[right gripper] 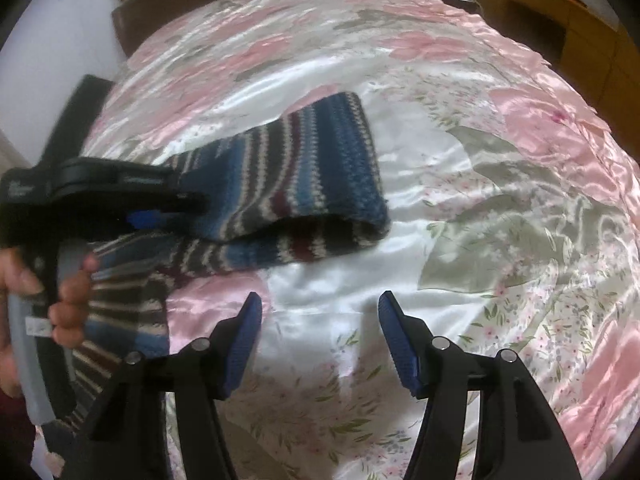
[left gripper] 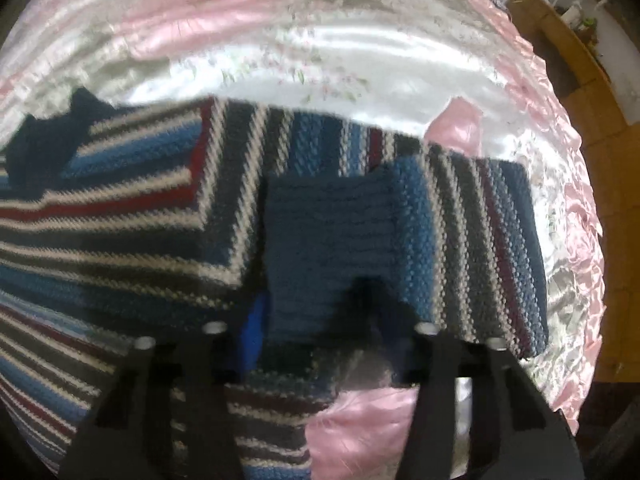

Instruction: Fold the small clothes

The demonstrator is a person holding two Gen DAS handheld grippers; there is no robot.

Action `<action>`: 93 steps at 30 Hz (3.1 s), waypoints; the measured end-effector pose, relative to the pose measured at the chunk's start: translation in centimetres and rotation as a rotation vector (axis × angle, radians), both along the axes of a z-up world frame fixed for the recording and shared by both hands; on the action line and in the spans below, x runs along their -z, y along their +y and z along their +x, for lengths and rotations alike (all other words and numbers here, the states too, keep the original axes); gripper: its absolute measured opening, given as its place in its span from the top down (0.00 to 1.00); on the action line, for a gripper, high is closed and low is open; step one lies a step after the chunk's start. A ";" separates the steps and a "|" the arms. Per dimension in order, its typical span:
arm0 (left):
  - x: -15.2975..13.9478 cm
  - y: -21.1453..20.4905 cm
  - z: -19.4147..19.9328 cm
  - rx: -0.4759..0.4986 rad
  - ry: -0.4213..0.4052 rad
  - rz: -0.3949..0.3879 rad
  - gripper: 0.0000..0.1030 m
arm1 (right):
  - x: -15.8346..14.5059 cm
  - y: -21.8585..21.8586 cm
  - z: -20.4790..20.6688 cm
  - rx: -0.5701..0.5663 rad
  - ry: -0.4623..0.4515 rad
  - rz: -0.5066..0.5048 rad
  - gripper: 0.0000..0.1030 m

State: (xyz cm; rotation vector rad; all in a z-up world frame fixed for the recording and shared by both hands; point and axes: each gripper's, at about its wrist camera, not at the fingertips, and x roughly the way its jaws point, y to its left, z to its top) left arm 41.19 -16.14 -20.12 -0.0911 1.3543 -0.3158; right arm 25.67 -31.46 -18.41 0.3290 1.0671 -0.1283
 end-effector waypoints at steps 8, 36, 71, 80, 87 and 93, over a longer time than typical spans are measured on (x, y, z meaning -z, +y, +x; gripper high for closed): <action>-5.8 5.8 0.5 -0.070 -0.143 -0.138 0.92 | -0.6 1.7 -0.7 -0.031 -0.006 -0.033 0.40; -2.2 33.2 4.6 -0.386 -0.164 0.090 0.92 | 1.1 10.0 9.2 -0.127 0.141 0.106 0.39; 2.7 29.6 5.1 -0.253 -0.048 0.108 0.61 | 3.9 12.7 17.9 -0.184 0.256 -0.018 0.57; 3.6 29.2 4.8 -0.221 -0.077 0.139 0.60 | 4.6 13.7 17.7 -0.173 0.241 -0.063 0.53; -0.2 32.8 2.1 -0.224 -0.123 0.110 0.38 | 0.4 16.5 15.3 -0.202 0.176 -0.108 0.45; -1.2 41.8 0.3 -0.323 -0.083 0.090 0.37 | 0.0 22.4 15.9 -0.334 0.198 -0.068 0.42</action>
